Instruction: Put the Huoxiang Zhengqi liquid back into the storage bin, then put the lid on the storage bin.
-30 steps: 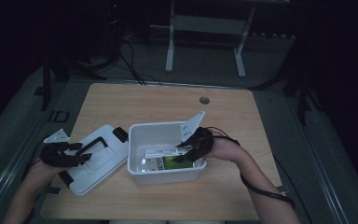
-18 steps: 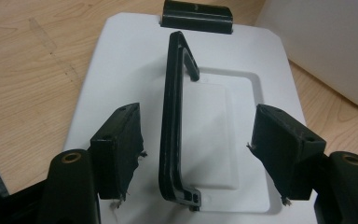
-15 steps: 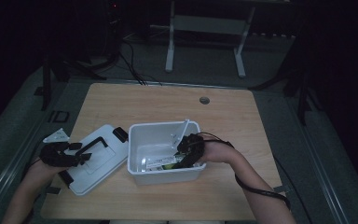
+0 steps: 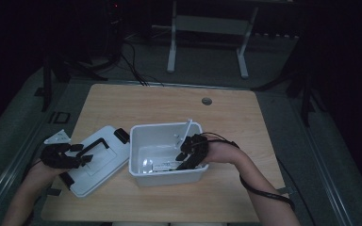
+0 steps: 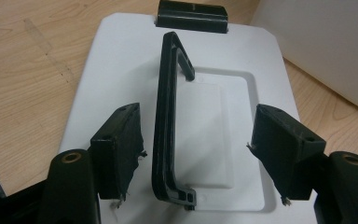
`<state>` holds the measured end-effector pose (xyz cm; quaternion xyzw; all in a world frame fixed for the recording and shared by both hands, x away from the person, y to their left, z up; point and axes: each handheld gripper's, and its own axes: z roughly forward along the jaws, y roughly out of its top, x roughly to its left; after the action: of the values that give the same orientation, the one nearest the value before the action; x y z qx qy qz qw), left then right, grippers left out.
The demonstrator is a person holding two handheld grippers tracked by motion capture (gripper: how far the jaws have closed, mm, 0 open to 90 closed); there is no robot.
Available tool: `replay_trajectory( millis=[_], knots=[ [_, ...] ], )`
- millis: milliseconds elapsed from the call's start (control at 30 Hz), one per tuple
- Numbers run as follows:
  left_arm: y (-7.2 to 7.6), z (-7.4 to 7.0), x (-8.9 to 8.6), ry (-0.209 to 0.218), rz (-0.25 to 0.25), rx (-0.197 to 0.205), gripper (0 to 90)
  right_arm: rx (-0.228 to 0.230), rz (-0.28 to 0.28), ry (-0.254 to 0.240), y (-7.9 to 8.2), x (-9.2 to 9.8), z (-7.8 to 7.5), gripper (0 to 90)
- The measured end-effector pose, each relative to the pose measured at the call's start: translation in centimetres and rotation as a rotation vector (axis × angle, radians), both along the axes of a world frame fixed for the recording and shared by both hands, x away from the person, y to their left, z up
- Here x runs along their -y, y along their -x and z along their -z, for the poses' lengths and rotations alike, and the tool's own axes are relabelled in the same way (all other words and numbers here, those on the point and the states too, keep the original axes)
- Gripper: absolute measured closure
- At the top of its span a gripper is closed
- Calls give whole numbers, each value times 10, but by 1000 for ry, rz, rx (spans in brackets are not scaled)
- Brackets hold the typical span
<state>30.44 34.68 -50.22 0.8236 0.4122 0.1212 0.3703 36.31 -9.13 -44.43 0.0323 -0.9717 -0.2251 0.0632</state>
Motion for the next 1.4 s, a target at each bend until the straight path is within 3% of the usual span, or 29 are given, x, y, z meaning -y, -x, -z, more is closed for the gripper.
replay_trajectory(
  millis=[233, 433, 567, 633, 733, 867, 967, 1033, 1133, 1300, 1400],
  knots=[
    [0, -1, 0, 1, -9, -11, 332, 14, 50, -96, -3, 16, -16, 481],
    [-3, -4, -1, 20, -22, -28, 377, 41, 152, -225, -6, 39, -33, 337],
    [-7, -5, -1, 4, -47, -35, 376, 34, 246, -330, -8, 60, -41, 210],
    [-8, -5, 0, 5, -37, -45, 377, 38, 296, -393, -8, 74, -44, 195],
    [-10, -4, 1, 0, -25, -67, 418, 99, 398, -491, -4, 100, -49, 180],
    [-13, -3, 4, -28, -27, -85, 497, 151, 502, -555, 0, 133, -49, 180],
    [-18, -2, 6, -32, -38, -98, 497, 152, 602, -584, 1, 159, -41, 180],
    [-21, -2, 9, -39, -33, -98, 498, 169, 662, -570, 2, 173, -30, 180],
    [-27, -1, 12, -66, -18, -98, 529, 152, 721, -561, 5, 191, -10, 168],
    [-30, 1, 15, -110, 2, -73, 670, 140, 785, -532, 17, 211, 21, 168],
    [-31, 3, 15, -69, 17, -84, 787, 124, 815, -532, 25, 221, 37, 168]
  ],
)
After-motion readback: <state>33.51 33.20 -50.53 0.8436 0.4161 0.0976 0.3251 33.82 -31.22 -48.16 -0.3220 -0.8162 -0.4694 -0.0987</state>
